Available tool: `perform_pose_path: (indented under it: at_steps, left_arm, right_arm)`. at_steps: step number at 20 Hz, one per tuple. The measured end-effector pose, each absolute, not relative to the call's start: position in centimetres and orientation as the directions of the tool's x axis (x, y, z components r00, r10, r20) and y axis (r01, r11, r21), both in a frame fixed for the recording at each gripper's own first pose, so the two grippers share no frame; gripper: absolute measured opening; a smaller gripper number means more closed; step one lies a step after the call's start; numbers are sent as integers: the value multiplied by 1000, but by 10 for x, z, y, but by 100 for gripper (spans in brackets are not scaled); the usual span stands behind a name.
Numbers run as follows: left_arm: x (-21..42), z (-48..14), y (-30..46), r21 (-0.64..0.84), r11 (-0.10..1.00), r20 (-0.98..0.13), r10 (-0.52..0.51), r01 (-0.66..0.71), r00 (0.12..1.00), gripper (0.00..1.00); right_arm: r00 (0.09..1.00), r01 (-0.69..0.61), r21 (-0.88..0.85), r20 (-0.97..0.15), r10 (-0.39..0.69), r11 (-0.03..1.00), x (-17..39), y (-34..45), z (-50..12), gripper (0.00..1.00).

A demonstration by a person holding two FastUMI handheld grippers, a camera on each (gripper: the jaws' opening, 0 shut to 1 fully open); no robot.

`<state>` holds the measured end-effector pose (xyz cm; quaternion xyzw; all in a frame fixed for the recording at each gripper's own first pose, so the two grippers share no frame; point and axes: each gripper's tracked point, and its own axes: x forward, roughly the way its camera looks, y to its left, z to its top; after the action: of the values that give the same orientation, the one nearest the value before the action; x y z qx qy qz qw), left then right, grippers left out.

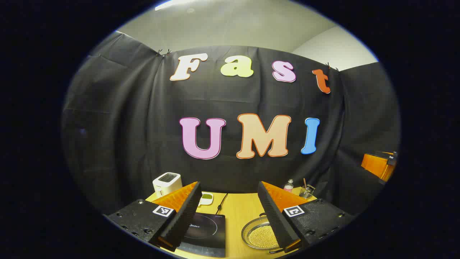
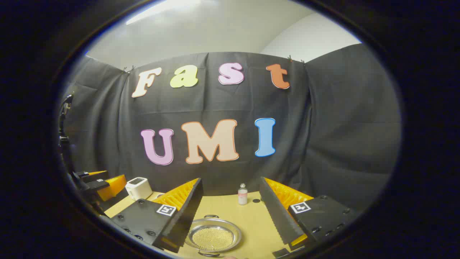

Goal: First push the handle of the pot to place it horizontally, then grasp the pot with both hands and set it on the induction cooktop.

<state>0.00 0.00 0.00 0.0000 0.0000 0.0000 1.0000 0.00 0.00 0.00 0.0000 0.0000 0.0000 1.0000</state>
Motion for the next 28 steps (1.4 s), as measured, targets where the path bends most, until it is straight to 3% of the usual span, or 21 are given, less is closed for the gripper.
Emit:
perform_pose_path:
  at_steps: [3,4,5,6,17,20,21,24,25,28]
  left_arm:
    - [3,0,-2,-20,1000,7,-5,5,1000,92]
    - [5,-1,-1,-29,1000,5,-7,7,1000,92]
    - [7,-2,-2,-39,999,4,-10,10,1000,92]
    - [8,-1,-3,-44,999,1,-13,13,1000,92]
    - [6,2,-7,-13,999,3,-44,44,999,95]
    - [6,-1,-8,3,999,-4,-53,53,999,95]
    - [7,-2,-8,6,998,-8,-55,55,998,95]
    - [6,-6,-4,6,999,-13,-45,45,999,92]
    - [5,-9,1,7,999,-13,-37,37,999,96]
    - [-15,-8,21,13,1000,-12,-12,12,1000,96]
  right_arm:
    - [1000,3,0,2,-3,1000,0,-4,3,92]
    - [1000,4,0,6,-4,1000,0,-5,4,99]
    - [1000,4,0,9,-4,1000,0,-6,6,99]
    - [1000,5,-1,9,-5,1000,0,-6,7,92]
    - [999,37,-14,-35,-38,999,-1,-12,1,92]
    - [998,43,-18,-50,-44,999,-2,-9,-6,99]
    - [997,41,-18,-60,-42,999,-2,-7,-10,95]
    - [996,18,-11,-84,-19,1000,-4,5,-21,99]
    - [996,4,-9,-87,-5,1000,-4,11,-23,92]
    - [993,-36,3,-109,36,999,-8,29,-37,92]
